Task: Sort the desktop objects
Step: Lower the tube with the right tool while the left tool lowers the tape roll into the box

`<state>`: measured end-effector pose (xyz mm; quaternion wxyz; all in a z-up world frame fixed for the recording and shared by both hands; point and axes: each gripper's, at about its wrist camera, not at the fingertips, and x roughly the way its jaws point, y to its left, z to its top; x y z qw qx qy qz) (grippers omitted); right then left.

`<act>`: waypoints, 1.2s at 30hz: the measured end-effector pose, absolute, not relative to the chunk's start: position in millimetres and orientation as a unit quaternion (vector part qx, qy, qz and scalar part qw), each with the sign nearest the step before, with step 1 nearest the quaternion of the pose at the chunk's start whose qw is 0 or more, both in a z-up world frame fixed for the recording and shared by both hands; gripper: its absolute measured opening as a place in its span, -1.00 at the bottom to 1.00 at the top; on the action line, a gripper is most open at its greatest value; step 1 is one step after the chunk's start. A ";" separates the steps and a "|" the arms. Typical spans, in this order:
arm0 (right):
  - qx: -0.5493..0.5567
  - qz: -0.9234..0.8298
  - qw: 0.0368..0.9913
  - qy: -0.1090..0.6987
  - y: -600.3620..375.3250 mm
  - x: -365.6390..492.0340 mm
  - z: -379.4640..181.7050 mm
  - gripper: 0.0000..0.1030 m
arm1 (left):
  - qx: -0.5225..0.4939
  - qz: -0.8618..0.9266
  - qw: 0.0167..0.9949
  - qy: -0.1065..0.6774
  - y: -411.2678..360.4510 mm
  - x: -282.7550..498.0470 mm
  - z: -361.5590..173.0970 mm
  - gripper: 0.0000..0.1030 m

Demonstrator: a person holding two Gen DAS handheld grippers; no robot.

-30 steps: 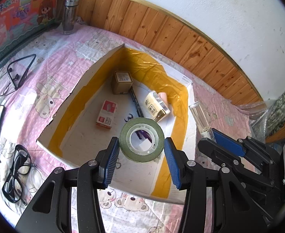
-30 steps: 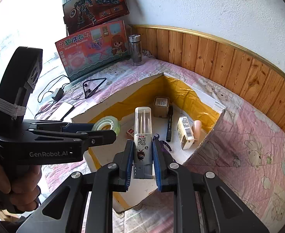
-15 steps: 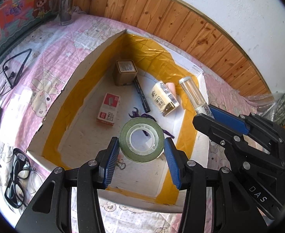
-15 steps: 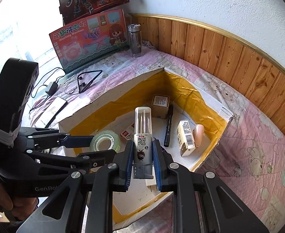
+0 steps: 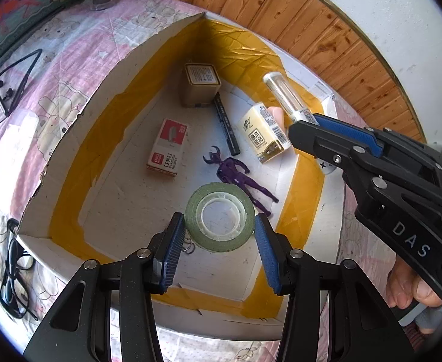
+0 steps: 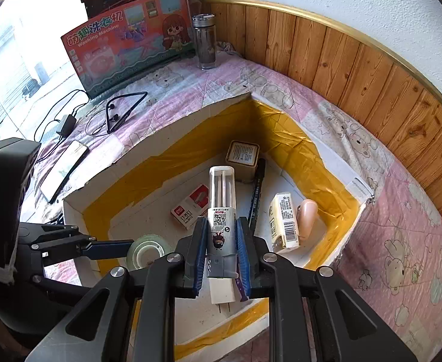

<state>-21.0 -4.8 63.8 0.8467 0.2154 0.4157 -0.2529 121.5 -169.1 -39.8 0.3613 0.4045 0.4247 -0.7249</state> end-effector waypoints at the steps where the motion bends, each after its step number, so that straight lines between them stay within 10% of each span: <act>1: 0.214 -0.250 0.845 0.421 -6.9 -17.6 62.2 -0.60 | 0.407 -0.724 0.359 0.425 -169.1 120.8 -40.2 -0.04; 36: 0.167 -0.158 0.741 0.631 -69.8 84.2 -25.5 -0.60 | 0.444 -0.646 0.306 0.540 -211.0 111.2 -79.3 -0.03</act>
